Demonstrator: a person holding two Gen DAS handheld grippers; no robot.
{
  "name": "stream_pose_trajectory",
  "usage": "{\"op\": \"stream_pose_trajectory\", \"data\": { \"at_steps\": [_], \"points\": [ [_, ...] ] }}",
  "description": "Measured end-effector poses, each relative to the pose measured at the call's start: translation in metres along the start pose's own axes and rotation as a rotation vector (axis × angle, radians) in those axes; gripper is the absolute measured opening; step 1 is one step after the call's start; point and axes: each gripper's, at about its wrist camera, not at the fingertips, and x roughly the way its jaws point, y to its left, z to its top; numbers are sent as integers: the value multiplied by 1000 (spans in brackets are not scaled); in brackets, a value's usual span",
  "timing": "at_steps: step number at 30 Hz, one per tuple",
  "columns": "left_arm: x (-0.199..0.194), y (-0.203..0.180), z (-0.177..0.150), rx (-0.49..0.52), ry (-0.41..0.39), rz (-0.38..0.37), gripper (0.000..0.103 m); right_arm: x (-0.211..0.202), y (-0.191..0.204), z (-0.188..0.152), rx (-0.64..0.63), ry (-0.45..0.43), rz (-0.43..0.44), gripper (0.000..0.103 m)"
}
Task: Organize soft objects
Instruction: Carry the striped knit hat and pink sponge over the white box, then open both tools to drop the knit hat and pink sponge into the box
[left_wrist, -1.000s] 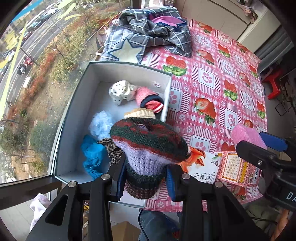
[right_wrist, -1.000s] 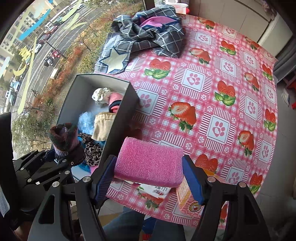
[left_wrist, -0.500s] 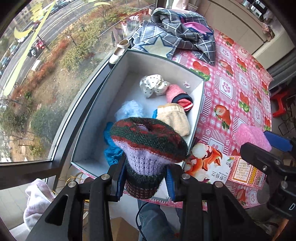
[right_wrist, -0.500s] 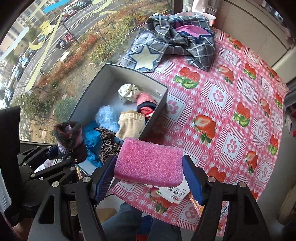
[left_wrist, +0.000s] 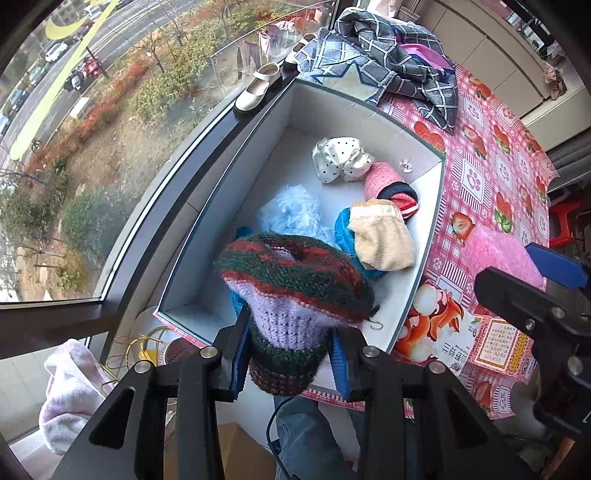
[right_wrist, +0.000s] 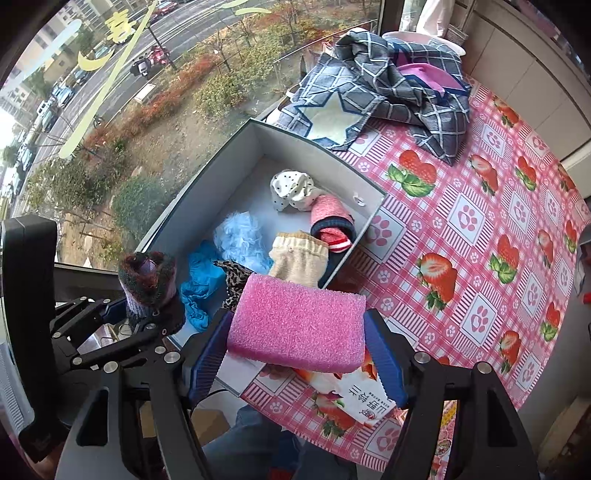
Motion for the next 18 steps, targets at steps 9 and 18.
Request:
{"op": "stream_pose_trajectory", "data": {
  "at_steps": [9, 18],
  "points": [
    [20, 7, 1, -14, 42, 5, 39, 22, 15, 17, -51, 23, -1, 73],
    [38, 8, 0, -14, 74, 0, 39, 37, 15, 29, -58, 46, -11, 73]
  ]
}}
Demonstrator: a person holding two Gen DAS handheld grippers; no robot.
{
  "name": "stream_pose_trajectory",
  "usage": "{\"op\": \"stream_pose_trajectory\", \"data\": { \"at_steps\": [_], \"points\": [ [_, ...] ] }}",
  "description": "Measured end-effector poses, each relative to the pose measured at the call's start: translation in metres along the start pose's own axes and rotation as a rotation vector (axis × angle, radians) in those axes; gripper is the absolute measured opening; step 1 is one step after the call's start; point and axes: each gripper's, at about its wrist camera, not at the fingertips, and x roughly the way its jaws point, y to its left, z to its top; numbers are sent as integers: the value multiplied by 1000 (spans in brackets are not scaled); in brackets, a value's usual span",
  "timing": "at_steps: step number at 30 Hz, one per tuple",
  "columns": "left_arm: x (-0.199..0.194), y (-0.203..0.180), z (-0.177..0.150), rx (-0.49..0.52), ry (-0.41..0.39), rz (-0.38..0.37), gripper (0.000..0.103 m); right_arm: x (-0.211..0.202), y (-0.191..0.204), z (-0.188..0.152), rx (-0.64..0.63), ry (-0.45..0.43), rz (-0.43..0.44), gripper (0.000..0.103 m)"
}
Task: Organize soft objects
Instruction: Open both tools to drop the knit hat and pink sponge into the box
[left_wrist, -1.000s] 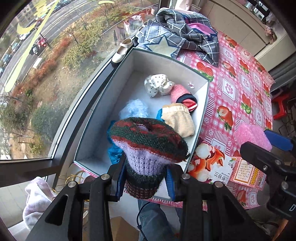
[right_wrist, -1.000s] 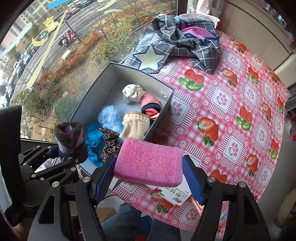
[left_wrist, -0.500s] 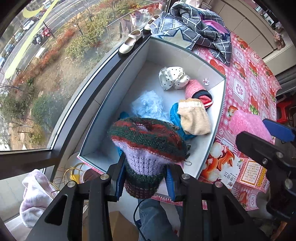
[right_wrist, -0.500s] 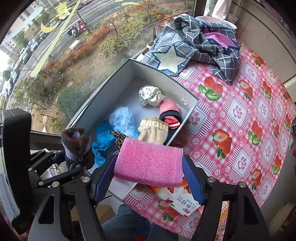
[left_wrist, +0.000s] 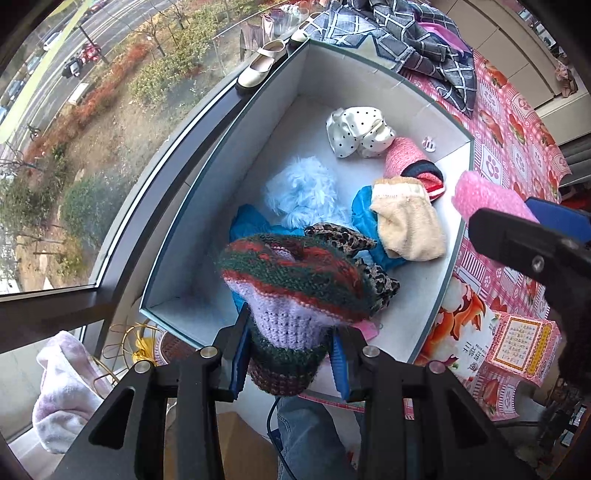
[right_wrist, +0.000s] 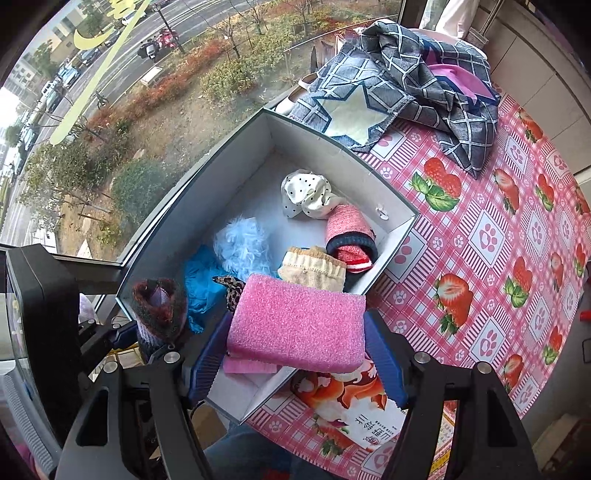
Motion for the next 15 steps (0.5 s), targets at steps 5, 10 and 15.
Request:
{"op": "stream_pose_trajectory", "data": {
  "at_steps": [5, 10, 15],
  "points": [
    [6, -1, 0, 2, 9, 2, 39, 7, 1, 2, -5, 10, 0, 73],
    [5, -2, -1, 6, -17, 10, 45, 11, -1, 3, -8, 19, -6, 73],
    [-6, -2, -1, 8, -103, 3, 83, 9, -3, 1, -11, 14, 3, 75]
  ]
}}
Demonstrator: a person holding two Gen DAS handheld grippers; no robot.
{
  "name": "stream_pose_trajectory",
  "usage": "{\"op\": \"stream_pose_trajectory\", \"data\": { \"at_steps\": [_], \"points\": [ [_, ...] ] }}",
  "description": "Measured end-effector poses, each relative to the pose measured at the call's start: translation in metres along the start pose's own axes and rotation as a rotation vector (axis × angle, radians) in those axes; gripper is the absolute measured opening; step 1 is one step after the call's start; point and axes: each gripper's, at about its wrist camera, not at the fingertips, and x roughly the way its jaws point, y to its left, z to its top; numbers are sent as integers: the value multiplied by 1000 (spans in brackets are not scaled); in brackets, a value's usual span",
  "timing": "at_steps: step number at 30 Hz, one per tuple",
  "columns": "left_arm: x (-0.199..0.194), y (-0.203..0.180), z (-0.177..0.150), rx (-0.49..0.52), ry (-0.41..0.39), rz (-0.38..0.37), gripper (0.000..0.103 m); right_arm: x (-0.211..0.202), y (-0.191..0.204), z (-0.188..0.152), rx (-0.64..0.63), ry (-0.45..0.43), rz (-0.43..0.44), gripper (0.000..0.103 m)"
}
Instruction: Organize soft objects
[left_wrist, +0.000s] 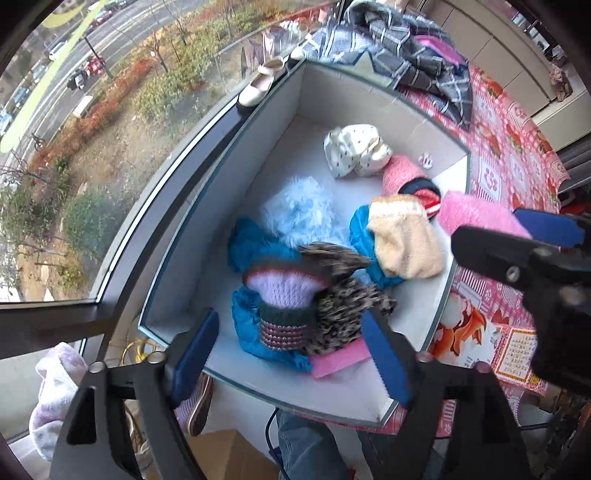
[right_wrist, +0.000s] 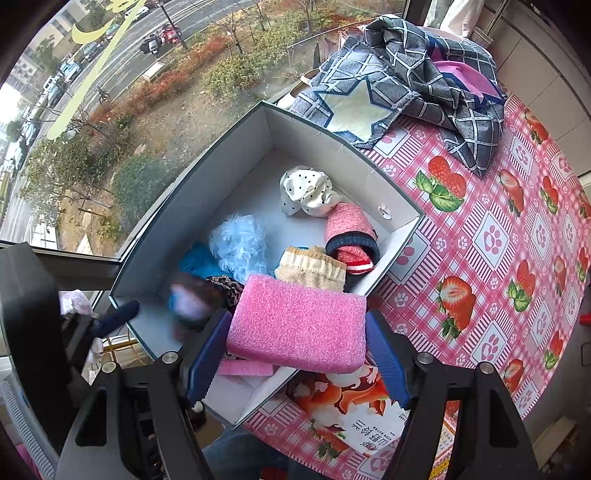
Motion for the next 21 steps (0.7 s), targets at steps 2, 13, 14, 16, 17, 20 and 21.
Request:
{"op": "stream_pose_trajectory", "data": {
  "at_steps": [2, 13, 14, 16, 17, 20, 21],
  "points": [
    [-2, 0, 0, 6, -6, -4, 83, -1, -2, -1, 6, 6, 7, 80],
    [-5, -3, -7, 30, 14, -49, 85, -12, -8, -17, -8, 2, -22, 102],
    [-6, -4, -8, 40, 21, -61, 85, -13, -8, -19, -6, 3, -27, 102],
    [-8, -10, -9, 70, 27, -59, 85, -15, -10, -22, 6, 10, -33, 102],
    [-9, -12, -10, 83, 27, -53, 85, -16, -11, -24, 16, 16, -34, 102],
    [-12, -17, -13, 105, 32, -44, 85, -18, -16, -29, 45, 20, -33, 102],
    [-13, -18, -14, 108, 33, -43, 85, -18, -17, -31, 54, 20, -35, 102]
  ]
}}
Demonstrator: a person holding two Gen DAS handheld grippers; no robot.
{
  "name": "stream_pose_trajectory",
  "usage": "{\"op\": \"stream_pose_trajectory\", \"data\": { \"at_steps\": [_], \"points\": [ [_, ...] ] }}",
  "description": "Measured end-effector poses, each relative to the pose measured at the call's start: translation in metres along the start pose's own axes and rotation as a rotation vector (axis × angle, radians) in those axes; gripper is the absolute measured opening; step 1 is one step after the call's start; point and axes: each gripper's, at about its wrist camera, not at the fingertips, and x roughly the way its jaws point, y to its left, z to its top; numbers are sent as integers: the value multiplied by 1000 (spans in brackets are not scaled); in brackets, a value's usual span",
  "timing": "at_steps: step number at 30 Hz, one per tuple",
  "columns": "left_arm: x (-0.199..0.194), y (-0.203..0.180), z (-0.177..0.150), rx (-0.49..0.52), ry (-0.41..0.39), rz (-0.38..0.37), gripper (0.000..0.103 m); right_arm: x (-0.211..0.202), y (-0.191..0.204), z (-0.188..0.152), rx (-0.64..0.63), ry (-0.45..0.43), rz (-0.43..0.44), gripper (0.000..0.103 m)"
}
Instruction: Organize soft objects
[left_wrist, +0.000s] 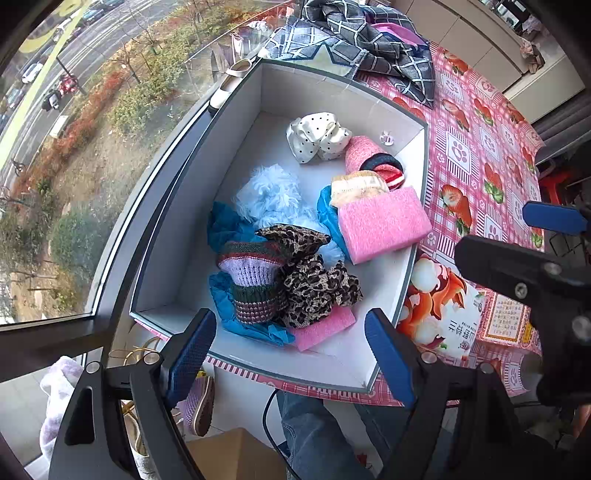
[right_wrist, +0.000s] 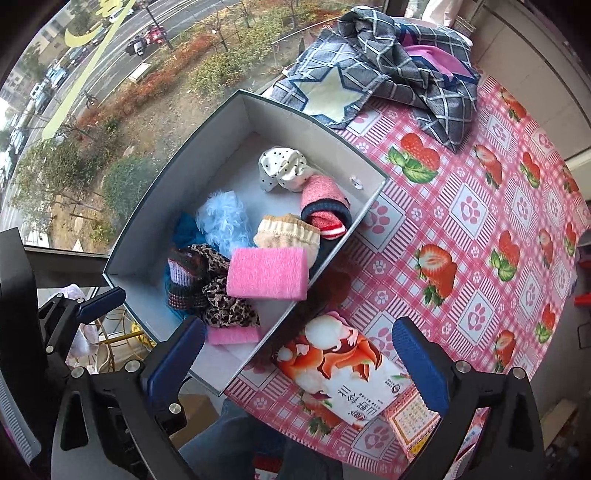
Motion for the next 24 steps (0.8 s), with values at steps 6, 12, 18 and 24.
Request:
{"op": "stream_pose_trajectory", "data": {
  "at_steps": [6, 12, 18, 24],
  "points": [
    [-6, -2, 1, 26, -21, 16, 85, -1, -5, -9, 34, 4, 4, 102],
    [-8, -6, 4, 61, -27, 30, 85, -5, -7, -14, 62, -6, 5, 102],
    [-11, -9, 8, 93, -29, 41, 85, -8, -10, -17, 94, -18, 10, 102],
    [-18, 0, 9, 92, -95, -31, 85, -8, -12, -19, 123, -23, 15, 102]
  ]
}}
